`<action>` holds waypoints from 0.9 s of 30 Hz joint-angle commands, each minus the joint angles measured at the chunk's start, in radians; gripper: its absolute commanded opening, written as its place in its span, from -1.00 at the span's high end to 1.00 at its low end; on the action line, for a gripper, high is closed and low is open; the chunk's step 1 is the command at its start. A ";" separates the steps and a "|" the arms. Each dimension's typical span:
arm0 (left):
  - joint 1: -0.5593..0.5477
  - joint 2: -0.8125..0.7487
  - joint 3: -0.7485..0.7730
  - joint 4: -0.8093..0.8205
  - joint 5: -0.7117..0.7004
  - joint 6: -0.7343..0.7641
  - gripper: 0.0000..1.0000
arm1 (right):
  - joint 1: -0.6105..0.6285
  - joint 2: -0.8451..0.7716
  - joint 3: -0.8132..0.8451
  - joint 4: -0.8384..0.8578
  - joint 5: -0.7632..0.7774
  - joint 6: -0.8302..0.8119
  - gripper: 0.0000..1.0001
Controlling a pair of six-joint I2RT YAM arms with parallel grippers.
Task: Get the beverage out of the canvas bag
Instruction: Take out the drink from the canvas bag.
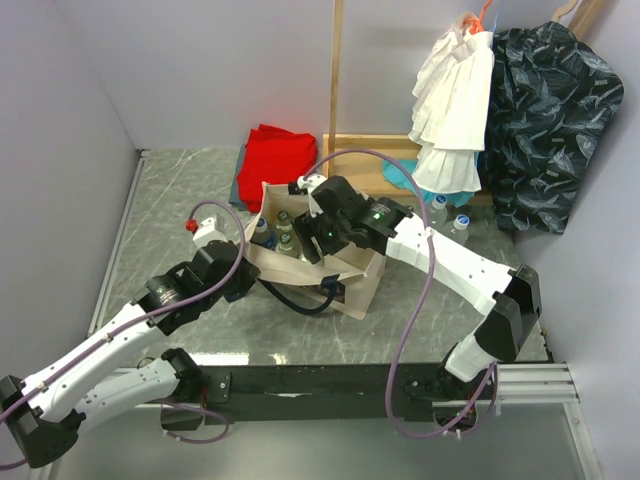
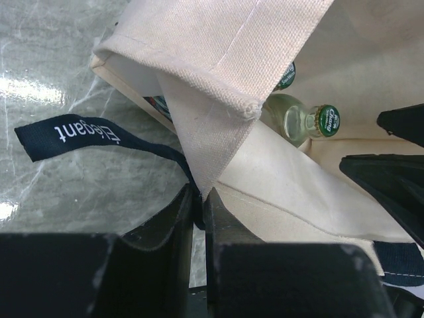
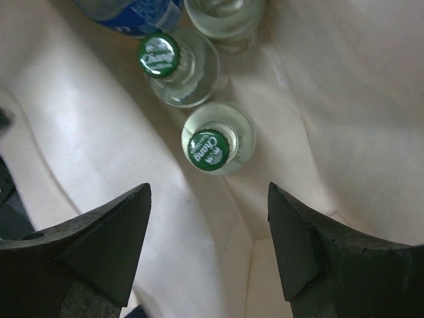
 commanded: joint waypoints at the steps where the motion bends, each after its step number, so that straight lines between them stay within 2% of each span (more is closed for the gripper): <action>1: -0.011 -0.006 -0.017 -0.019 0.024 0.007 0.72 | -0.022 -0.008 -0.025 0.051 -0.046 0.000 -0.53; 12: -0.011 -0.005 -0.023 -0.021 0.020 0.006 0.72 | -0.028 0.079 0.024 0.067 -0.075 -0.020 -0.40; 27: -0.011 -0.006 -0.027 -0.019 0.014 0.007 0.70 | -0.028 0.122 0.066 0.071 -0.023 -0.036 -0.27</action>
